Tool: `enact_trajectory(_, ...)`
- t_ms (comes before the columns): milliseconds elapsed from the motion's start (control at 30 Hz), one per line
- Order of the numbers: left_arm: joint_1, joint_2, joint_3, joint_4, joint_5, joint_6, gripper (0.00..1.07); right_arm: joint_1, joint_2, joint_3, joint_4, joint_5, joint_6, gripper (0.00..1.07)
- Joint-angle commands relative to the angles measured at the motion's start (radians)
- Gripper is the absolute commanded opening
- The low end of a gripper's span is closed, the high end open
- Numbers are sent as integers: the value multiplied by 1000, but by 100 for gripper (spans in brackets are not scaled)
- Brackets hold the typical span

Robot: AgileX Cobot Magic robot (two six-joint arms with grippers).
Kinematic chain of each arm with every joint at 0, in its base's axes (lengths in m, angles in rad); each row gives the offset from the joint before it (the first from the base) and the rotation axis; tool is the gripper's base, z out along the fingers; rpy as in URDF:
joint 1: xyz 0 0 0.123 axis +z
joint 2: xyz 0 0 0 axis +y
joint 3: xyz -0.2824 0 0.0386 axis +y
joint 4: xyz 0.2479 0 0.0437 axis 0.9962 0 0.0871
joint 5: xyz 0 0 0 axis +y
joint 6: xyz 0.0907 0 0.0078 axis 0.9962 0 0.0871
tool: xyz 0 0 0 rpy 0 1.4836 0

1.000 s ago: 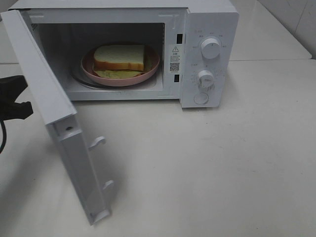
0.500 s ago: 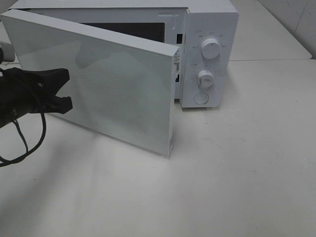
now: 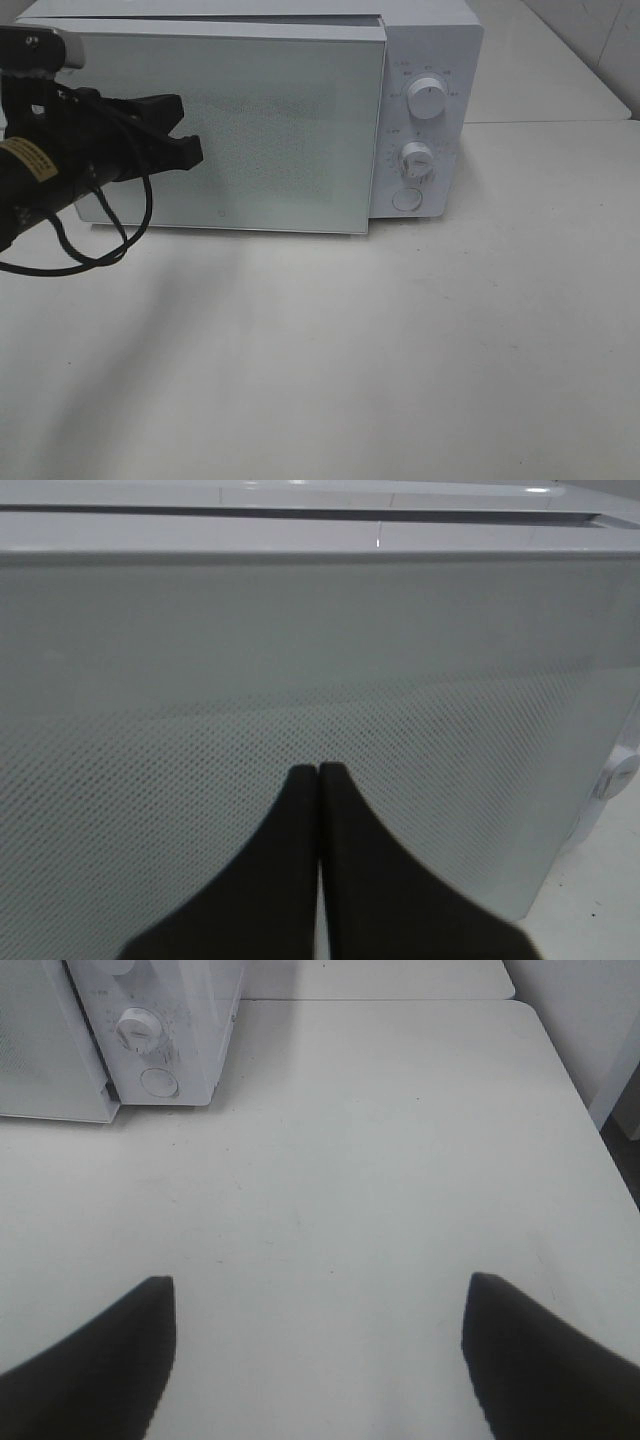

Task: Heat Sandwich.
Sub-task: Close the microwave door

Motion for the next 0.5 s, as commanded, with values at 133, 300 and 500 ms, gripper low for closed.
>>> enact_trajectory(133,-18,16,-65,-20,44,-2,0,-8,-28,0,3,-4,-10,76)
enact_trajectory(300,-58,69,-133,-31,52,-2,0,-8,-28,0,3,-4,-10,76)
enact_trajectory(500,-122,132,-214,-83,105,3,0,-8,-28,0,3,-4,-10,76)
